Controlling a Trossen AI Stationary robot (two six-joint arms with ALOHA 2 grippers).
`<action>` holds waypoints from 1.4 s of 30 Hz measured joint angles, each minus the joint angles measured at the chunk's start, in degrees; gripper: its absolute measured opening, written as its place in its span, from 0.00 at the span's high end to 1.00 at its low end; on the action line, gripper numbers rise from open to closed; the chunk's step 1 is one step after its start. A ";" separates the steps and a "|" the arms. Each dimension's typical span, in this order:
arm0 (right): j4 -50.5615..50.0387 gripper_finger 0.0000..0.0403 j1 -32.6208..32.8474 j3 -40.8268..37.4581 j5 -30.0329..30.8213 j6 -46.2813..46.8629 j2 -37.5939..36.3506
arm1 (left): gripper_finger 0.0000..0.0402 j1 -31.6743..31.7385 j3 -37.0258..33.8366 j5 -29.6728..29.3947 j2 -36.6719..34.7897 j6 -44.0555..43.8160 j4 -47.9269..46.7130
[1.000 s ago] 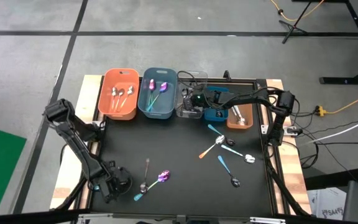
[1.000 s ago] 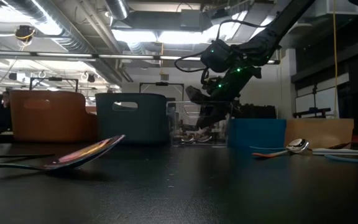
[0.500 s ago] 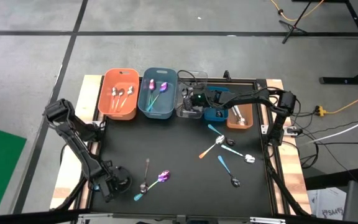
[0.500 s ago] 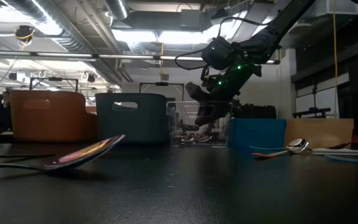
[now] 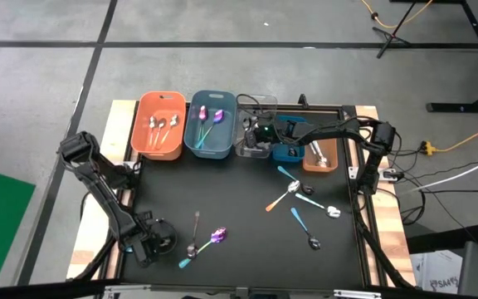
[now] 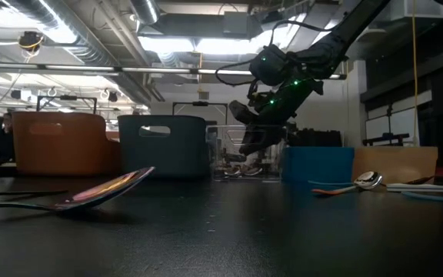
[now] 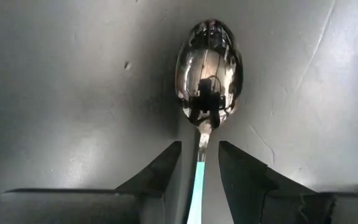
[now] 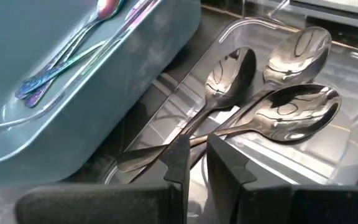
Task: Sort silverware by color (type)
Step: Put the light blue spoon into the right blue bin
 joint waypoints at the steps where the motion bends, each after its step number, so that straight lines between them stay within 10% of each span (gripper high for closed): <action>1: 0.02 0.88 0.00 0.00 -0.11 -0.15 0.00 | 0.75 -0.18 0.00 -0.02 0.00 0.03 -0.02; 22: -1.13 0.88 0.82 0.03 -2.86 -10.07 -10.29 | 0.75 -2.46 0.33 -2.09 5.13 -0.37 0.59; 42: -36.30 0.88 10.75 0.07 10.69 -19.22 -36.84 | 0.98 1.38 -0.11 -1.58 3.02 -0.30 1.14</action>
